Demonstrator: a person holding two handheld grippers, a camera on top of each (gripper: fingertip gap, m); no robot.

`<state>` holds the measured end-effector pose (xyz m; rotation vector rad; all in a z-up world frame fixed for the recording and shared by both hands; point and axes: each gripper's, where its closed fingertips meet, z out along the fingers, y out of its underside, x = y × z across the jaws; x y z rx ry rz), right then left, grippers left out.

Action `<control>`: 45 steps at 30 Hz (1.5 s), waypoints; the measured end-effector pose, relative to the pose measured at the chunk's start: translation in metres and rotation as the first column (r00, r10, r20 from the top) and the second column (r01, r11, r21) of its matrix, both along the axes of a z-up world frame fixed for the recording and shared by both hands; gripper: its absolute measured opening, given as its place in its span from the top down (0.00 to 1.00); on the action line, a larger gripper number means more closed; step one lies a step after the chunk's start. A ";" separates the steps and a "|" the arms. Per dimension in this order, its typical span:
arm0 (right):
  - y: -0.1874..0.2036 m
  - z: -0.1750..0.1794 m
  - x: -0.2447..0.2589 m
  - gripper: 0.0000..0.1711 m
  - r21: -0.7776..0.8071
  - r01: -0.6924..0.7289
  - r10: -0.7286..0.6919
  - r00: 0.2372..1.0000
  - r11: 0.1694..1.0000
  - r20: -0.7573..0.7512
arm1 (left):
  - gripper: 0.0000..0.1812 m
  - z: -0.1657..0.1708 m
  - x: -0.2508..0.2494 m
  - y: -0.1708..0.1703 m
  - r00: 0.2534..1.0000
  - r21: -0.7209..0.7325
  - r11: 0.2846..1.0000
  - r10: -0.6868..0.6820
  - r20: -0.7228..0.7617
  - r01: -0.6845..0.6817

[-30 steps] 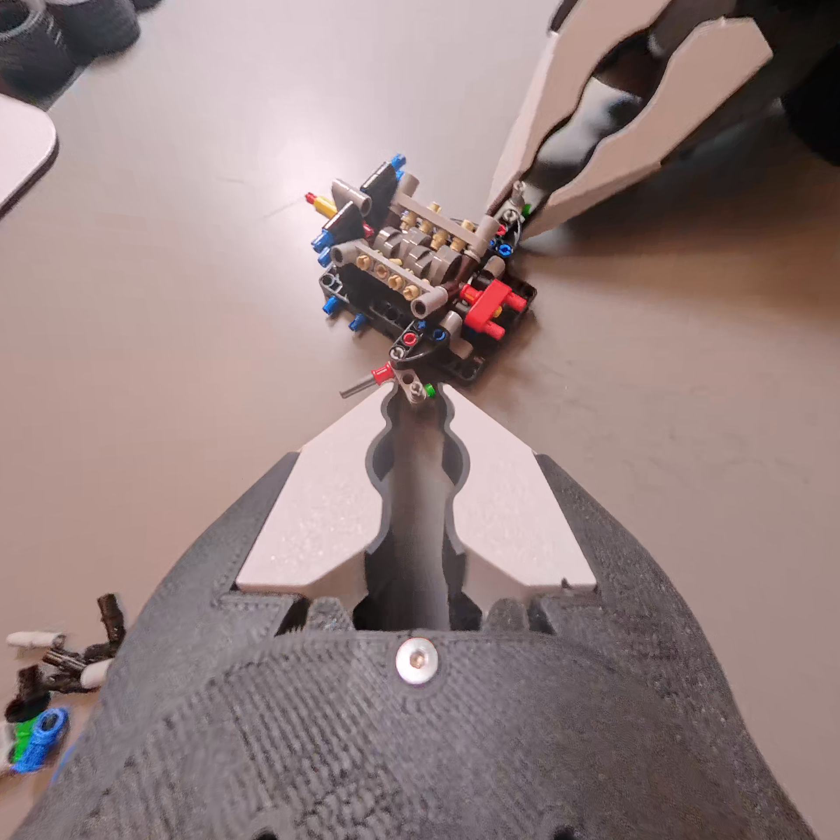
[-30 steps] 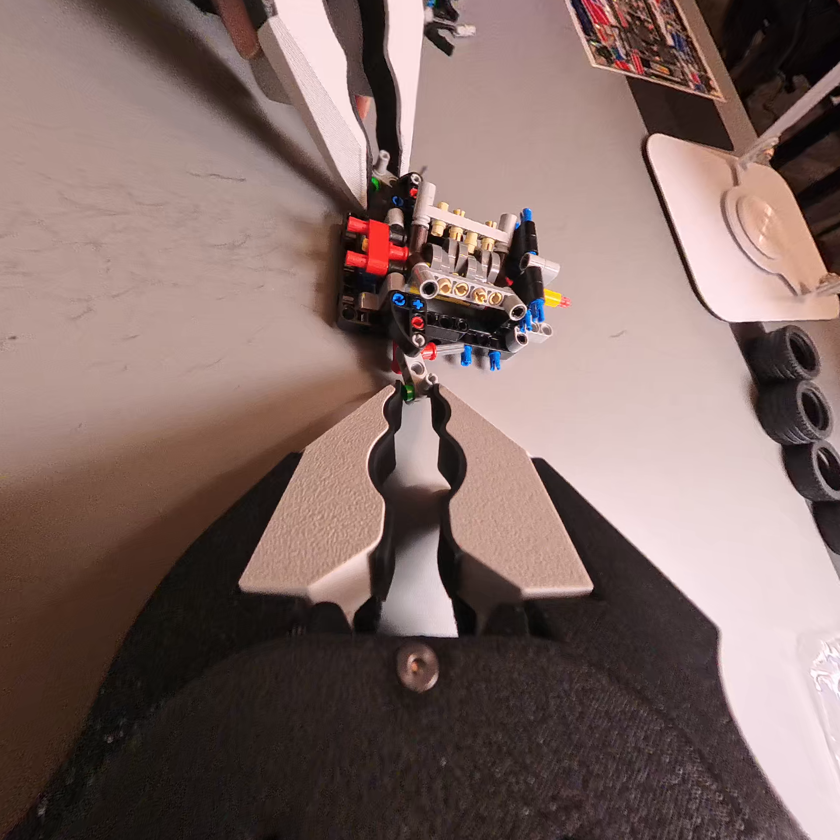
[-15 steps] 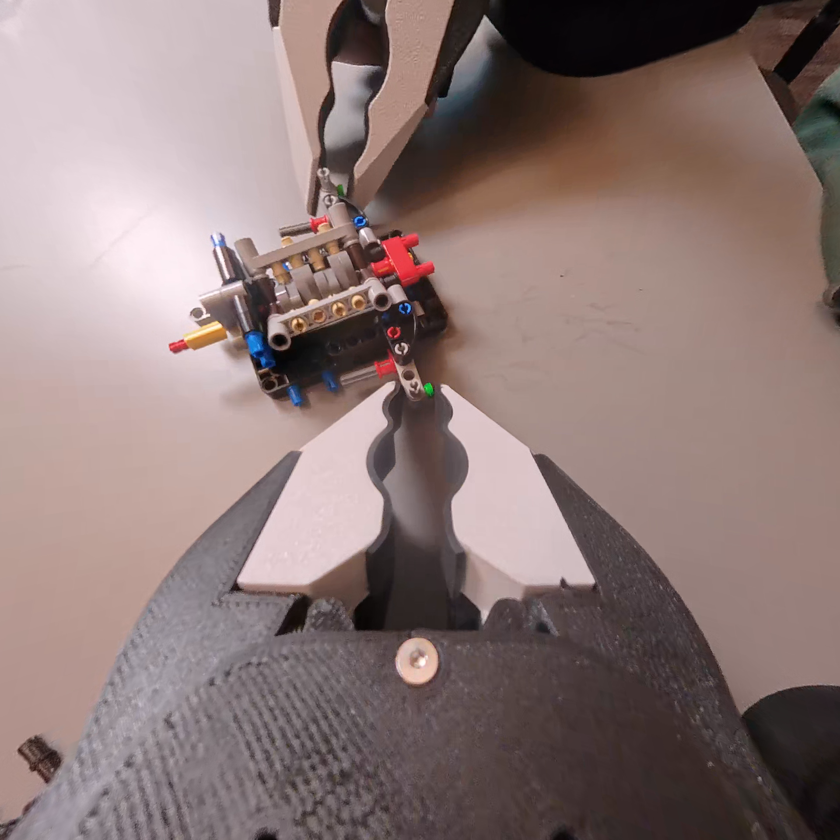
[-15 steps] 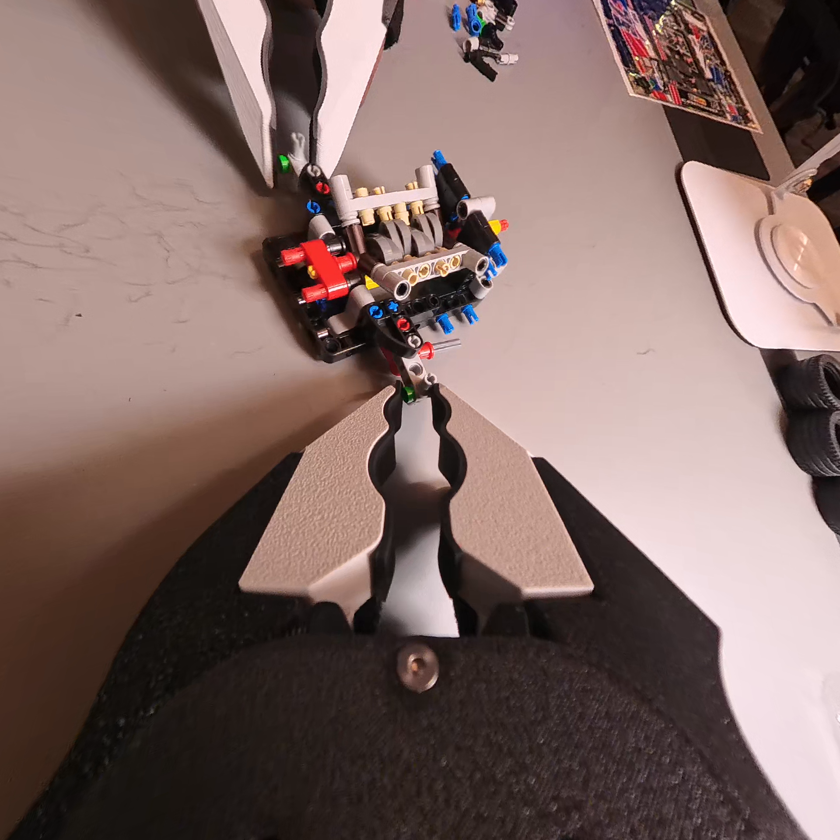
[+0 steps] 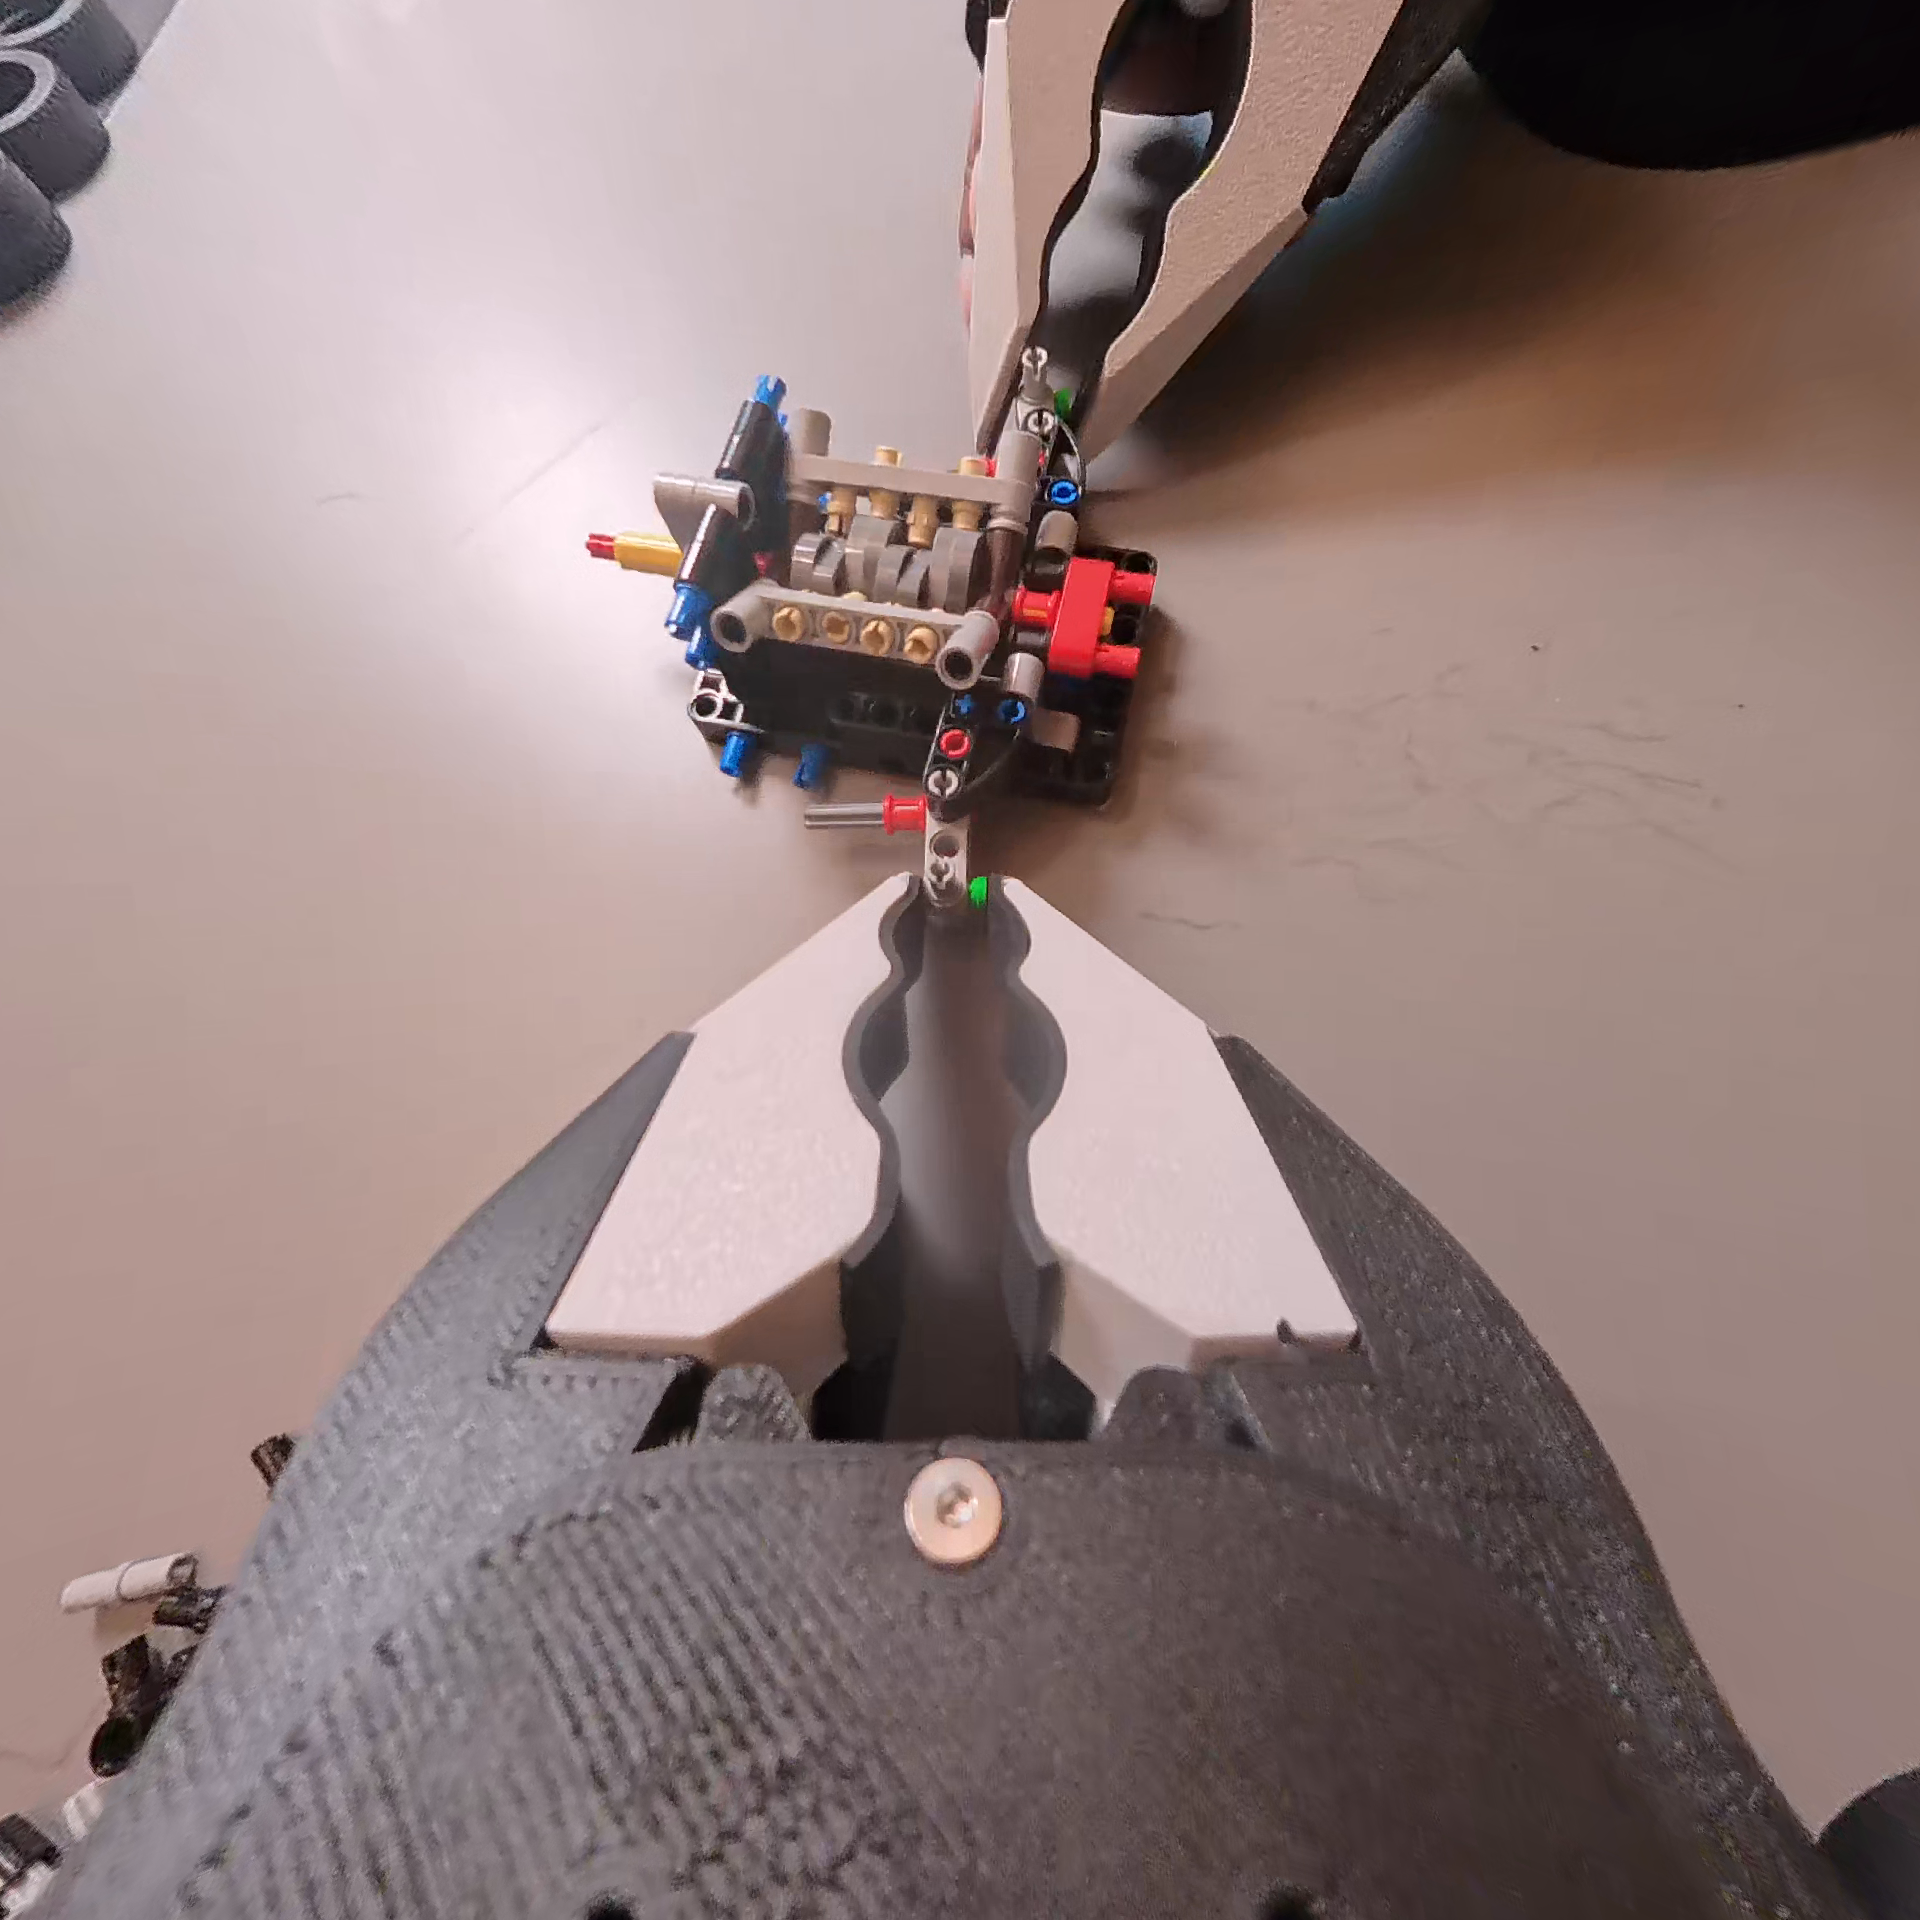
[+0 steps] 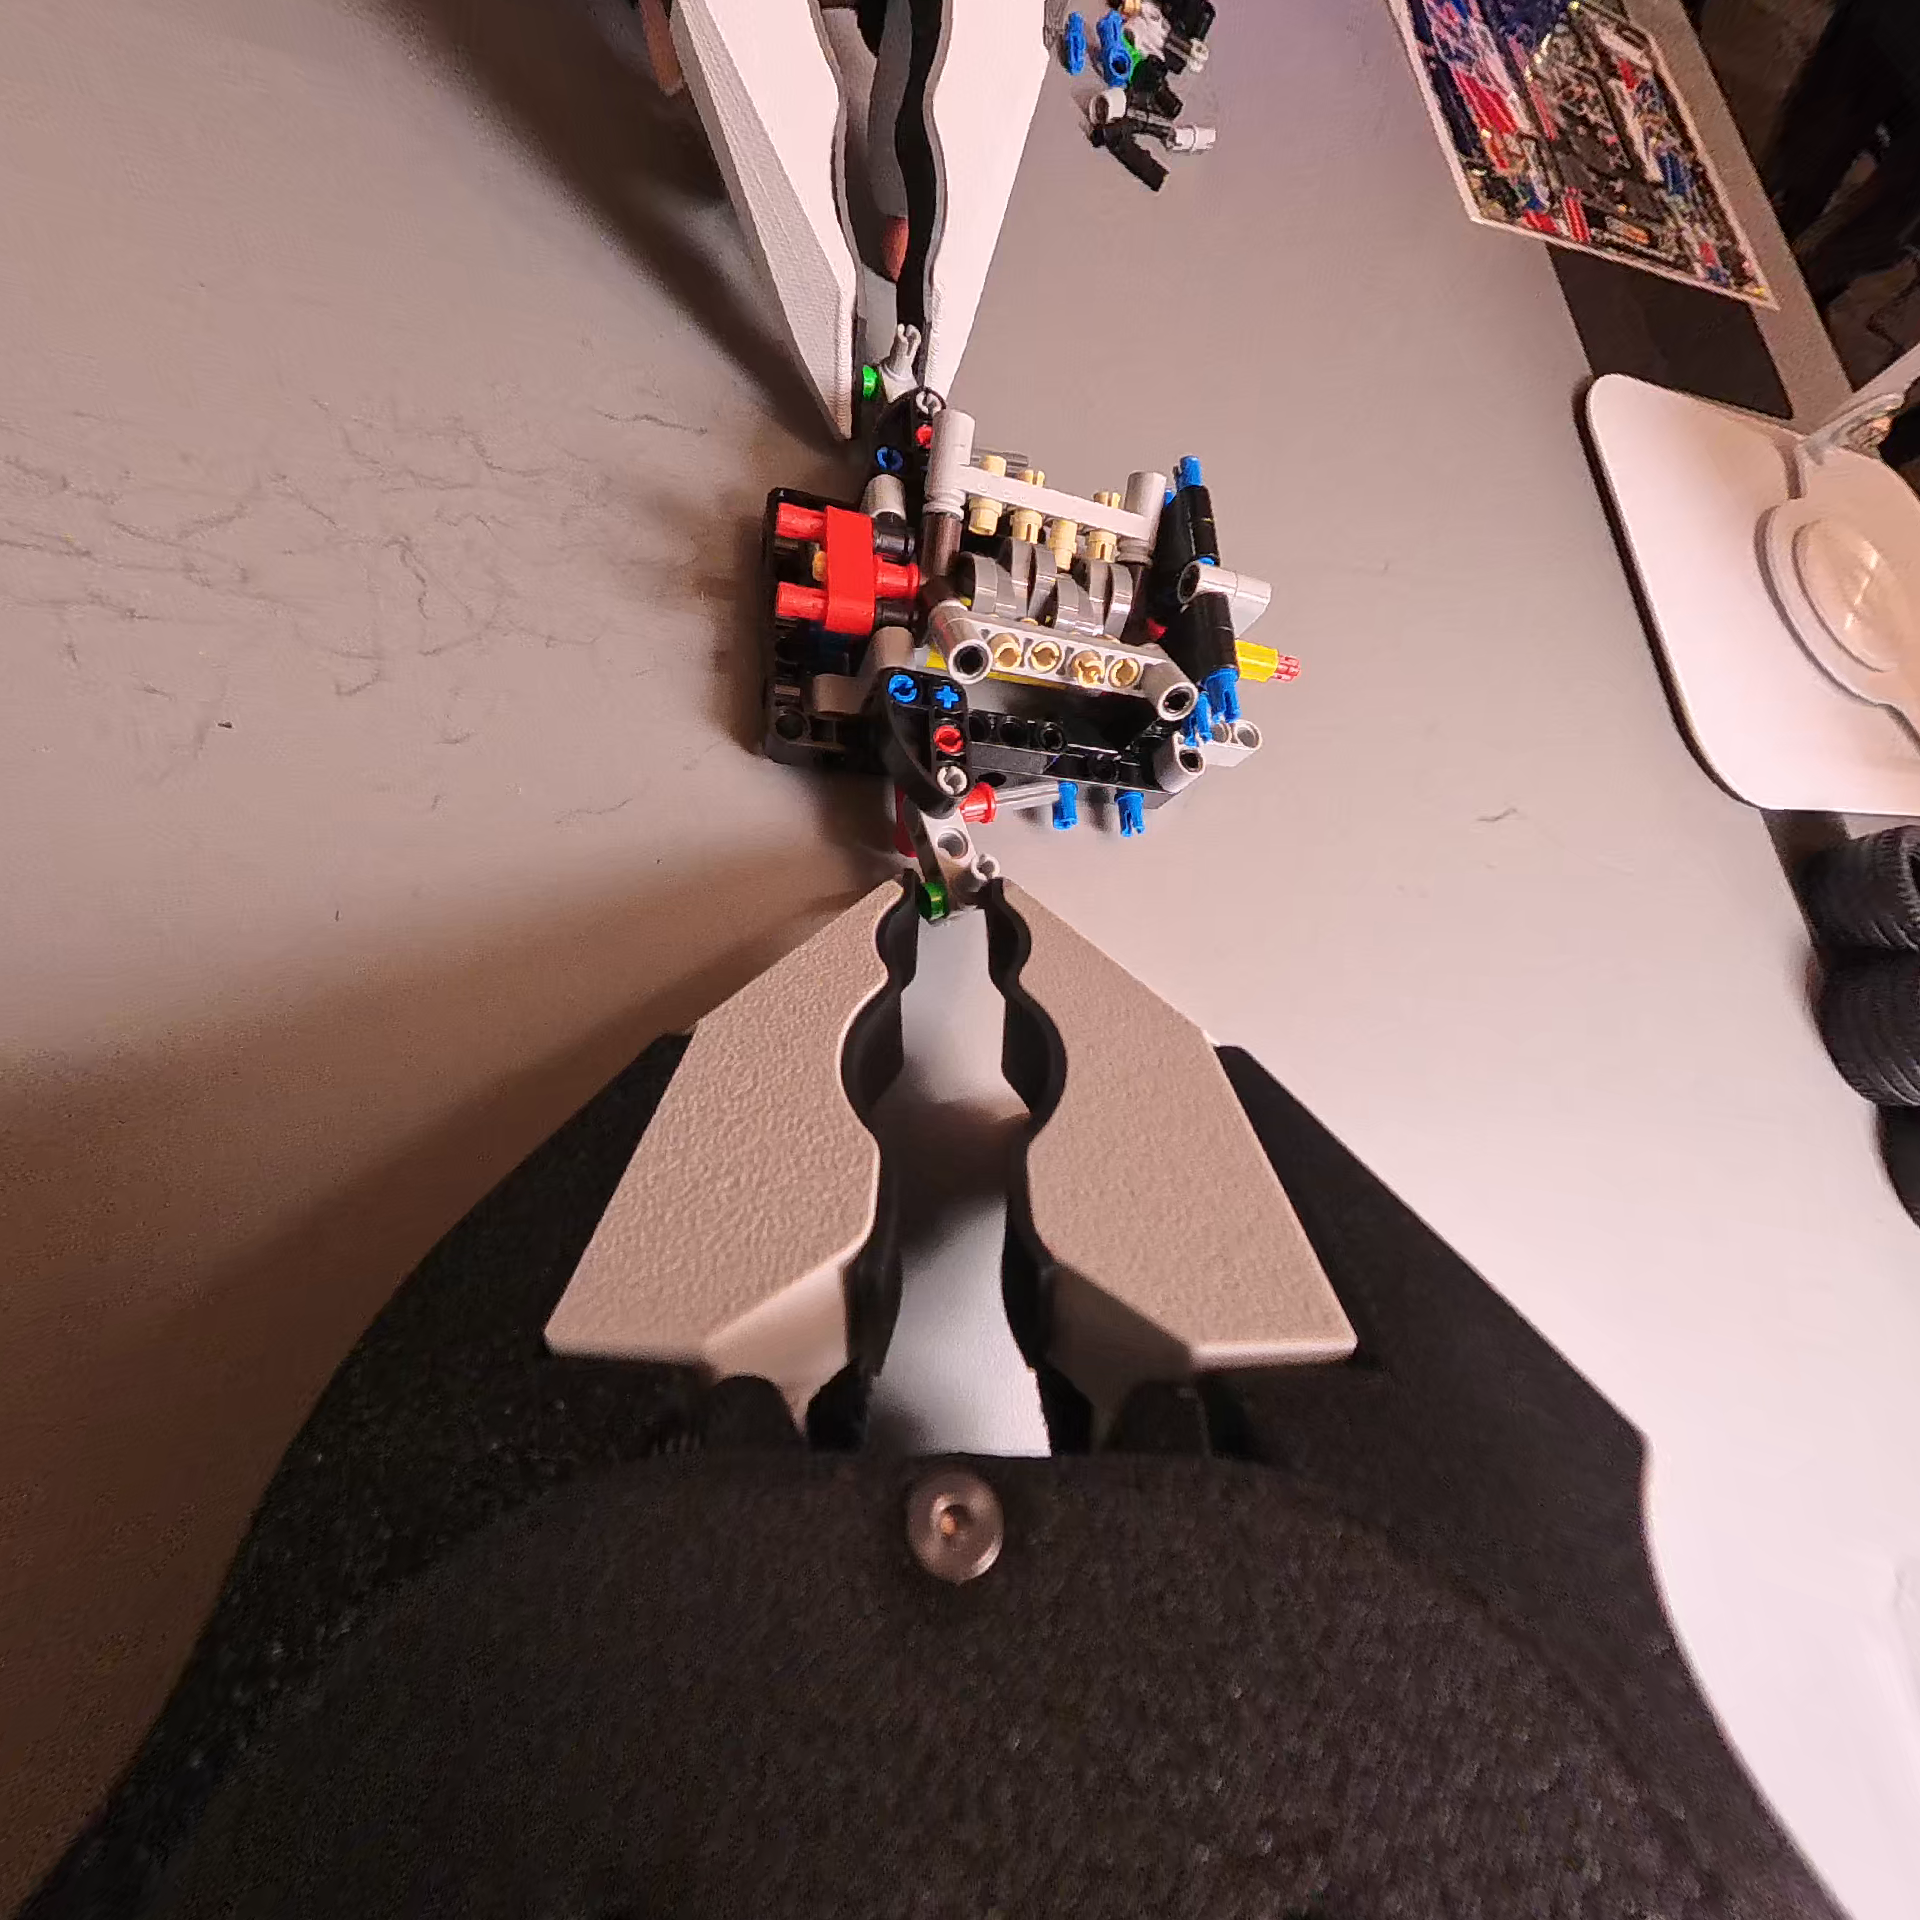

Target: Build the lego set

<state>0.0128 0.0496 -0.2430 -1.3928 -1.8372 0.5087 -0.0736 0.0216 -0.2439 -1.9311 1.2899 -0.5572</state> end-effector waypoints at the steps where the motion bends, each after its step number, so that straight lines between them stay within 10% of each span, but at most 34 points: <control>1: 0.000 0.000 0.000 0.93 -0.001 0.001 -0.001 1.000 1.000 0.000 | 0.95 0.000 0.000 0.000 1.000 0.001 1.000 -0.003 0.002 0.003; 29: 0.000 0.018 -0.005 0.81 -0.068 0.047 -0.052 0.996 0.997 -0.074 | 0.82 0.009 0.002 -0.001 0.999 0.039 0.999 -0.006 0.042 0.004; 45: 0.073 0.101 0.014 0.60 -0.265 0.386 -0.468 0.698 0.884 -0.542 | 0.57 0.116 -0.065 0.059 0.723 0.257 0.727 0.447 0.526 -0.636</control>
